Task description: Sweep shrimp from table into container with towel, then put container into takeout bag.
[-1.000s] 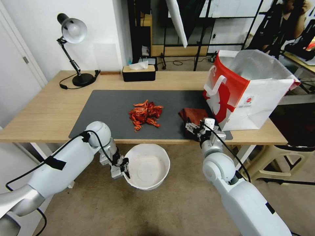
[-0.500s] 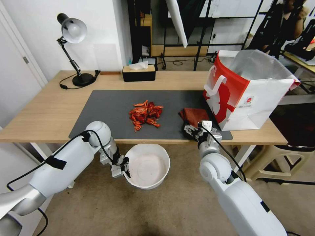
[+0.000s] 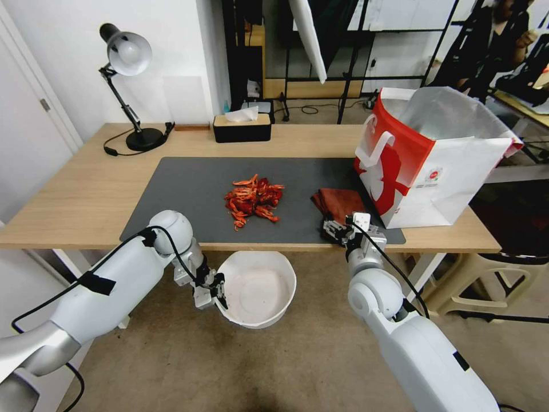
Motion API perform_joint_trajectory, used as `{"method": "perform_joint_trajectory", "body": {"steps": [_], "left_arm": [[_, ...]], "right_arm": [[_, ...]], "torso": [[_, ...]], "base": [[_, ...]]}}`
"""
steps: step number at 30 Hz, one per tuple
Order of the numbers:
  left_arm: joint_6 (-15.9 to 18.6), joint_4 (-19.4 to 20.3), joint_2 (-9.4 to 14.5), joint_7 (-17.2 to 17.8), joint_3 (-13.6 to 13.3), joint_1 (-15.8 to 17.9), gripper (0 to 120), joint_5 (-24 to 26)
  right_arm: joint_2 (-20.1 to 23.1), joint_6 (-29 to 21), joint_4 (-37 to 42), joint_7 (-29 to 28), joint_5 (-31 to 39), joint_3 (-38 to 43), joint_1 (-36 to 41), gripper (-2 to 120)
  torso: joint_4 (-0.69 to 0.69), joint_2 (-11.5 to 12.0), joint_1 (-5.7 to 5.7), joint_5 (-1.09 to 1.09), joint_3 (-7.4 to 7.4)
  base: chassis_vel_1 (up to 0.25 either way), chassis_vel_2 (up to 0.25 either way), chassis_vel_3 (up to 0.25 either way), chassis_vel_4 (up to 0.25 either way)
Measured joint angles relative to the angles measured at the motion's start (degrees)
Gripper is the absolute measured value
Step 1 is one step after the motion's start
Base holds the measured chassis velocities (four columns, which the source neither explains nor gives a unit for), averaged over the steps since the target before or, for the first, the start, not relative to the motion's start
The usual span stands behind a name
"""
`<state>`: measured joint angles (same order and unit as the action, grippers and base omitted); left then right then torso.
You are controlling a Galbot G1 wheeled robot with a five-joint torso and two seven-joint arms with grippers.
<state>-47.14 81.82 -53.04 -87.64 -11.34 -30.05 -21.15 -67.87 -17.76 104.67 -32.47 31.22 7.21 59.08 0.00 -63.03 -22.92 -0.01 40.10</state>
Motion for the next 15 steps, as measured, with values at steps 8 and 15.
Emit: {"method": "perform_joint_trajectory", "body": {"steps": [8,15], "left_arm": [[0.0,0.0,0.0,0.0,0.1,0.1,0,0.2],[0.0,-0.1,-0.2,0.0,0.2,0.4,0,0.3]], "right_arm": [[0.2,-0.1,0.3,-0.2,0.0,-0.1,0.0,49],[0.4,-0.3,1.4,-0.4,0.2,-0.1,0.3,20]], "torso": [[0.00,0.0,0.00,0.01,0.00],[0.00,0.0,0.00,0.01,0.00]], "base": [[0.000,0.000,0.000,0.000],[0.000,0.000,0.000,0.000]]}}
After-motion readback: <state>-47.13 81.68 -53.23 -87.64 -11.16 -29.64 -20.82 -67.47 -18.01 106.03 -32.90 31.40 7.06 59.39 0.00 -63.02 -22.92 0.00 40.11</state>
